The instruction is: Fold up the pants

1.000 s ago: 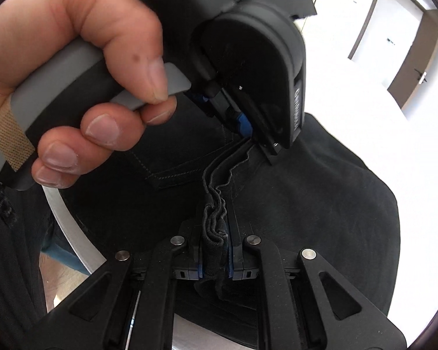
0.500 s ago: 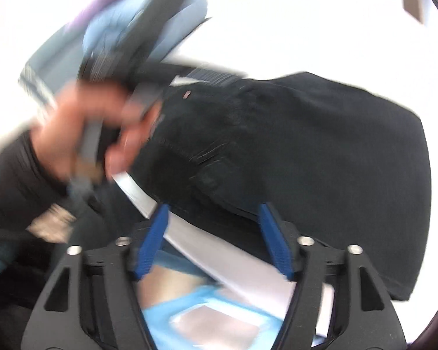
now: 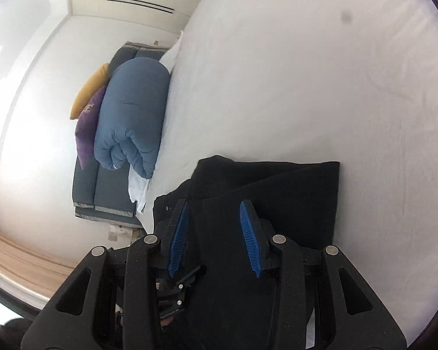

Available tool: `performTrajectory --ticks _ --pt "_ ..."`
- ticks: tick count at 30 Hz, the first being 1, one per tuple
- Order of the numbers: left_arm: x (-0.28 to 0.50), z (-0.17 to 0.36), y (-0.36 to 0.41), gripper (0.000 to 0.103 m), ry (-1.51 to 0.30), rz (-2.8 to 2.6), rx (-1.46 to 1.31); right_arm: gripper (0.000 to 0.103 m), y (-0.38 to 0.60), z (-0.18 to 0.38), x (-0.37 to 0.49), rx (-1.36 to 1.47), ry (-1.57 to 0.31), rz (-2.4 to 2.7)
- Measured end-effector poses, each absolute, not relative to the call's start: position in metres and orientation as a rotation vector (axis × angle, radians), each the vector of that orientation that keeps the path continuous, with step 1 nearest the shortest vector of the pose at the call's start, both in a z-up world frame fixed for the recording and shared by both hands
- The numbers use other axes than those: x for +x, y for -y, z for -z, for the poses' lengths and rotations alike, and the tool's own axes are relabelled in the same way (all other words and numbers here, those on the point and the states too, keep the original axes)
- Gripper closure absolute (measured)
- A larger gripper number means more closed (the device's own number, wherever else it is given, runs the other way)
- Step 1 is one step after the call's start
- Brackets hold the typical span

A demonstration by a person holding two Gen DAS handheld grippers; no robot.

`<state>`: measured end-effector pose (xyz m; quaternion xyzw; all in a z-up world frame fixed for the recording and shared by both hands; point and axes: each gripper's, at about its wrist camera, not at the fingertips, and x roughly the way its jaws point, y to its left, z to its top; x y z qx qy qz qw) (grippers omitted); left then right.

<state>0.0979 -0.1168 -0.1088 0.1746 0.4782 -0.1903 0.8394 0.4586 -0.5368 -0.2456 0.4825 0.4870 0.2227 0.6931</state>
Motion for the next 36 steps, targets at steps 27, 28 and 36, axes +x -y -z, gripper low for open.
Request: performTrajectory --ticks 27,28,36 --pt "0.092 0.103 0.105 0.042 -0.997 0.404 0.302 0.069 0.409 0.188 0.214 0.955 -1.185 -0.555" --pt "0.091 0.100 0.100 0.038 -1.001 0.398 0.271 0.067 0.399 0.180 0.216 0.921 -1.206 -0.551" --pt "0.058 0.064 -0.013 0.021 -0.947 0.293 -0.201 0.058 0.376 0.119 0.246 0.908 -1.029 -0.616"
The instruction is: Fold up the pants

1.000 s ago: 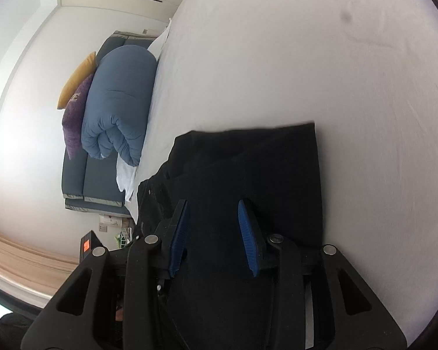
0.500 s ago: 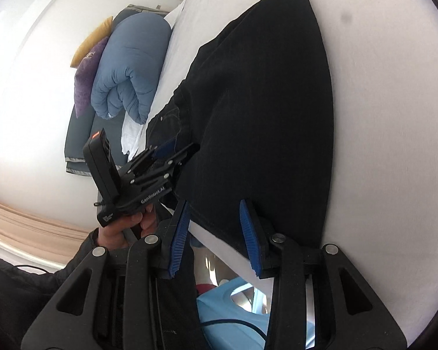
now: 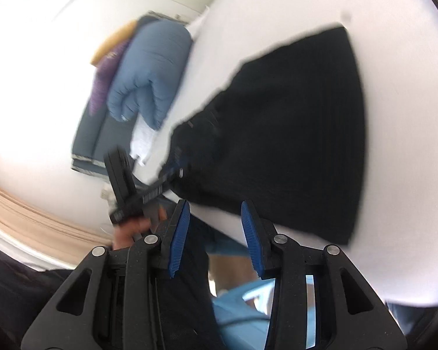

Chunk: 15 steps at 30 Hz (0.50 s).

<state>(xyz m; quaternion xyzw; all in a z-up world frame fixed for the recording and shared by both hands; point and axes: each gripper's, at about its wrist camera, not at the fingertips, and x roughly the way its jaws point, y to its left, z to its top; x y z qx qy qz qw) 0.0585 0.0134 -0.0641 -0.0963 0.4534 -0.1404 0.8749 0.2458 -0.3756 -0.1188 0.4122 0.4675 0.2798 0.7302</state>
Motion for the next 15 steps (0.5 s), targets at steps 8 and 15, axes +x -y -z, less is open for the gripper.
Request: performTrajectory --ticks 8,15 --pt "0.033 0.067 -0.160 0.016 -0.849 0.037 -0.717 0.041 0.335 0.115 0.325 0.986 -1.007 -0.671" --pt "0.028 0.101 -0.220 0.016 -0.827 -0.034 -1.037 0.041 0.297 0.124 0.344 1.056 -1.054 -0.719"
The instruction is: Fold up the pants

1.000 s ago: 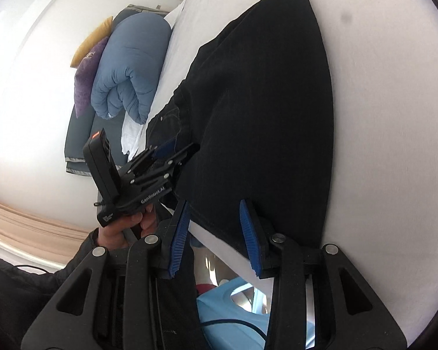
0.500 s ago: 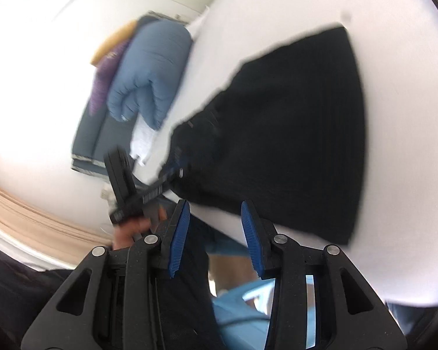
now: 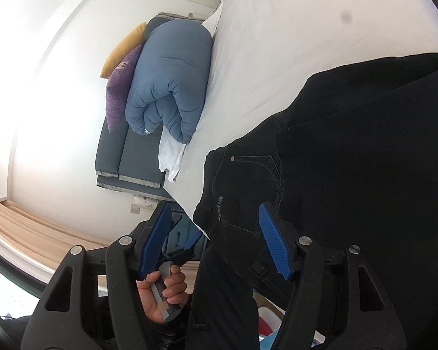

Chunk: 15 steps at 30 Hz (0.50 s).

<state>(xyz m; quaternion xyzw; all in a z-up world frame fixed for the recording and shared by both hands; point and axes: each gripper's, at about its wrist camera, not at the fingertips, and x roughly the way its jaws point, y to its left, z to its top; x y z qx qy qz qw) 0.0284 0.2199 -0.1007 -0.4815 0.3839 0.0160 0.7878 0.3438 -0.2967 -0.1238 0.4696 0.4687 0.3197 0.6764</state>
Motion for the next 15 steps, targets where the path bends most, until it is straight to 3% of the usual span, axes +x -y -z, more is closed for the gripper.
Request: performTrajectory --ticks 12,15 --pt "0.054 0.139 -0.232 0.017 -0.809 0.011 -1.235 0.041 0.271 0.155 0.358 1.114 -1.115 -0.731" --pt "0.063 0.144 -0.233 0.023 -0.801 0.028 -1.290 0.041 0.262 0.157 0.366 1.104 -1.134 -0.755"
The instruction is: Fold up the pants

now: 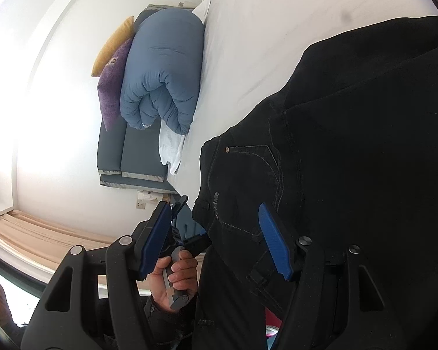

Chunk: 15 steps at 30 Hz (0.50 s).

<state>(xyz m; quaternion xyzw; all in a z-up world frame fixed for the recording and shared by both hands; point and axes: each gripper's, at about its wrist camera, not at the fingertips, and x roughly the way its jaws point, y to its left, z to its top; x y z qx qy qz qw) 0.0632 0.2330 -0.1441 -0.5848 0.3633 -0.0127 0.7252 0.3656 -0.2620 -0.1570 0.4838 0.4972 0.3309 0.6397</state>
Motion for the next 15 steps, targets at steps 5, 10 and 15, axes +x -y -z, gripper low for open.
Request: performTrajectory --ticks 5,10,15 --pt "0.070 0.165 -0.232 0.082 -0.836 0.060 -1.399 0.041 0.243 0.154 0.389 1.061 -1.166 -0.774" --pt "0.069 0.163 -0.231 0.087 -0.818 0.065 -1.392 0.041 0.227 0.159 0.418 1.012 -1.247 -0.733" --pt "0.069 0.142 -0.226 0.089 -0.797 0.074 -1.319 0.043 0.201 0.194 0.433 0.926 -1.438 -0.625"
